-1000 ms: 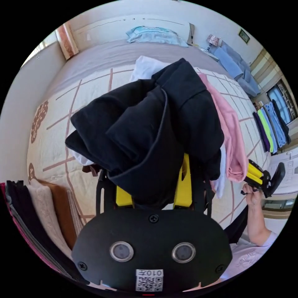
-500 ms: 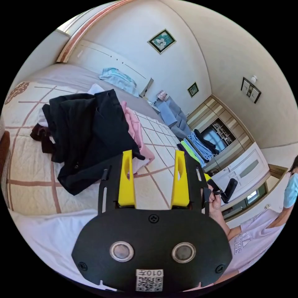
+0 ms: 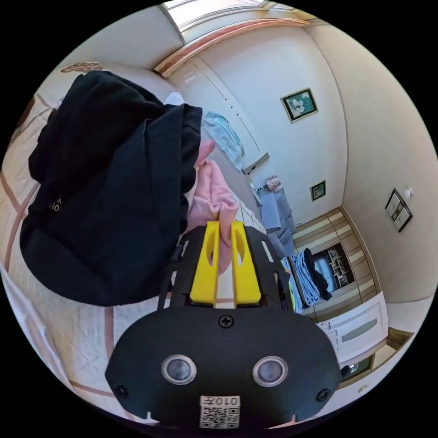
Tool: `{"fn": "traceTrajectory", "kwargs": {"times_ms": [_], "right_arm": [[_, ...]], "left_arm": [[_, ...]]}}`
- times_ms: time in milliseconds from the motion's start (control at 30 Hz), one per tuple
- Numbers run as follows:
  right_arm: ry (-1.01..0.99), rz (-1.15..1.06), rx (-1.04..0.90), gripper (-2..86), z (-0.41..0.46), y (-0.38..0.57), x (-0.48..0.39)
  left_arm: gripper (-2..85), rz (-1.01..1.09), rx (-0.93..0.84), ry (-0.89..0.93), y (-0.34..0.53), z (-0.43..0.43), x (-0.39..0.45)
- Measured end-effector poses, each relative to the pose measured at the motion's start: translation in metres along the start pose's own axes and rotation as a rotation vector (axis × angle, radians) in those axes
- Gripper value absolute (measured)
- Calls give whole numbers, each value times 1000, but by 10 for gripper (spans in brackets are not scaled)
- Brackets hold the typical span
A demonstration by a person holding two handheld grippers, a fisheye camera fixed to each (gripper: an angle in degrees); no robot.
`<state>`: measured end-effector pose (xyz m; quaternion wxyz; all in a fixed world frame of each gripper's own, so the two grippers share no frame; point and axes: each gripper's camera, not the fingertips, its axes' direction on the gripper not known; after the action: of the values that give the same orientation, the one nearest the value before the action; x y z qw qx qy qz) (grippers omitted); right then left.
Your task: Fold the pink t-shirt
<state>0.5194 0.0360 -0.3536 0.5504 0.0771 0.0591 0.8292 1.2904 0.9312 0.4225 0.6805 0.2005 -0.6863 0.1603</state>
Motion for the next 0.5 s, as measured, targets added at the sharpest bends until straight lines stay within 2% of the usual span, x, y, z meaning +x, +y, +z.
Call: {"fn": "traceTrajectory", "kwargs": {"times_ms": [67, 133, 233, 300, 333, 367, 433, 500], "right_arm": [[8, 5, 21, 44, -3, 7, 8], [-3, 18, 48, 42, -6, 15, 20], [-5, 59, 61, 42, -4, 21, 36], [-1, 73, 62, 43, -2, 23, 44], [8, 78, 61, 44, -1, 24, 48], [12, 80, 60, 45, -1, 24, 50], [28, 85, 54, 53, -1, 21, 59], [41, 90, 31, 62, 0, 18, 66]], "left_arm": [[46, -5, -15, -13, -15, 10, 14], [34, 100, -39, -18, -32, 21, 49], [23, 376, -98, -3, -50, 38, 134], [20, 751, -124, 167, -29, 35, 214], [20, 857, -146, 208, -17, 33, 232], [21, 991, -240, 259, 7, 33, 262], [24, 1120, -449, 253, 52, 42, 289], [29, 1304, -709, 133, 132, 60, 291]]}}
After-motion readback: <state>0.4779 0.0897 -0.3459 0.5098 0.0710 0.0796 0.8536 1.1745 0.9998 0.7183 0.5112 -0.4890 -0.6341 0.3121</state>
